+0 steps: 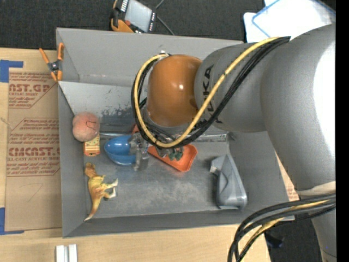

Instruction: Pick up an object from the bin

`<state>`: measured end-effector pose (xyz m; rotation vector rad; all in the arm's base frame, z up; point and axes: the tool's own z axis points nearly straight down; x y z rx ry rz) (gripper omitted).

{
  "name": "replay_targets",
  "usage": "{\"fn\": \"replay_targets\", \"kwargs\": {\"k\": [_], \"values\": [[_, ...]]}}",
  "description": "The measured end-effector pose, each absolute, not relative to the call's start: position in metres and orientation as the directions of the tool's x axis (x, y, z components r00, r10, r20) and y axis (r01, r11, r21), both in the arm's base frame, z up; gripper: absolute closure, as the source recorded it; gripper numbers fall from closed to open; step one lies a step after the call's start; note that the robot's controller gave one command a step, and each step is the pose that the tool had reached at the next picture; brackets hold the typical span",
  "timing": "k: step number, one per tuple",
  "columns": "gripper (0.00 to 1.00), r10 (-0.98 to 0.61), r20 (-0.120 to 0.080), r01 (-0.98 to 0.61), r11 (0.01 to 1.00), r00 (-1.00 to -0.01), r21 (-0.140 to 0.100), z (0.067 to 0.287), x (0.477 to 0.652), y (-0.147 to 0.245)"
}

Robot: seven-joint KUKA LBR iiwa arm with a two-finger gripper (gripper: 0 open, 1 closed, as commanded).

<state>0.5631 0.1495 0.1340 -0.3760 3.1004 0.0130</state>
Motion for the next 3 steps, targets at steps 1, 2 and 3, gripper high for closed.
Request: {"fn": "replay_targets", "kwargs": {"k": [1,2,3], "values": [[1.00,-0.546,-0.019,-0.546,0.838,-0.837,-0.001,0.067,0.567,0.198],[1.00,-0.413,-0.022,-0.413,0.911,-0.911,0.003,0.084,0.561,0.179],[1.00,-0.517,-0.020,-0.517,0.856,-0.856,-0.008,0.076,0.556,0.203]]}}
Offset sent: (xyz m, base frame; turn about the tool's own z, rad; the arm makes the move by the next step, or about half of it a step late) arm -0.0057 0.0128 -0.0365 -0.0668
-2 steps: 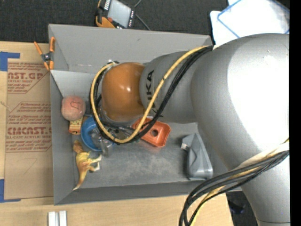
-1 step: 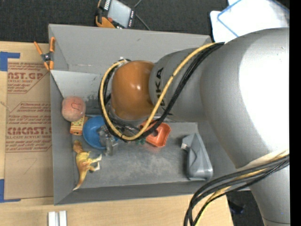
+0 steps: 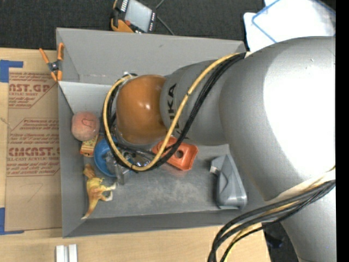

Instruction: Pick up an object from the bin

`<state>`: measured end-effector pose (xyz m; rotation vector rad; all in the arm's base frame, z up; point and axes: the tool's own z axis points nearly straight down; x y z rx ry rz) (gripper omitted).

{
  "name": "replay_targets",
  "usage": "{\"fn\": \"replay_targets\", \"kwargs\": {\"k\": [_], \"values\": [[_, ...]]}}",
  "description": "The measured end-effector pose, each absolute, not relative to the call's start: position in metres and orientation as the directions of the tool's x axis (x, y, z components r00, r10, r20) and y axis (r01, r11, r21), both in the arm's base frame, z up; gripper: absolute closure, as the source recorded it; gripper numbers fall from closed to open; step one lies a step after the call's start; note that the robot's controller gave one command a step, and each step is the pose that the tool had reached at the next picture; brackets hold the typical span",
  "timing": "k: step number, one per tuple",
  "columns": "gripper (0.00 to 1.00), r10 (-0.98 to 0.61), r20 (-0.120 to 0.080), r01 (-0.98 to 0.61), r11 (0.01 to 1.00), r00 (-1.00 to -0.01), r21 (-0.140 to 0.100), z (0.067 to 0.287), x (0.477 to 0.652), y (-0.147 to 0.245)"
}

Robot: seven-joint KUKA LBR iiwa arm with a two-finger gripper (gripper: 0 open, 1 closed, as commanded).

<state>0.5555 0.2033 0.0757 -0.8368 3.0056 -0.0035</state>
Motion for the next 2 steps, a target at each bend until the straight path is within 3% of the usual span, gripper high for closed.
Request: {"fn": "replay_targets", "kwargs": {"k": [1,2], "values": [[1.00,-0.549,-0.019,-0.549,0.836,-0.835,-0.004,0.074,0.555,0.209],[1.00,-0.510,-0.022,-0.510,0.860,-0.860,-0.003,0.092,0.571,0.188]]}}
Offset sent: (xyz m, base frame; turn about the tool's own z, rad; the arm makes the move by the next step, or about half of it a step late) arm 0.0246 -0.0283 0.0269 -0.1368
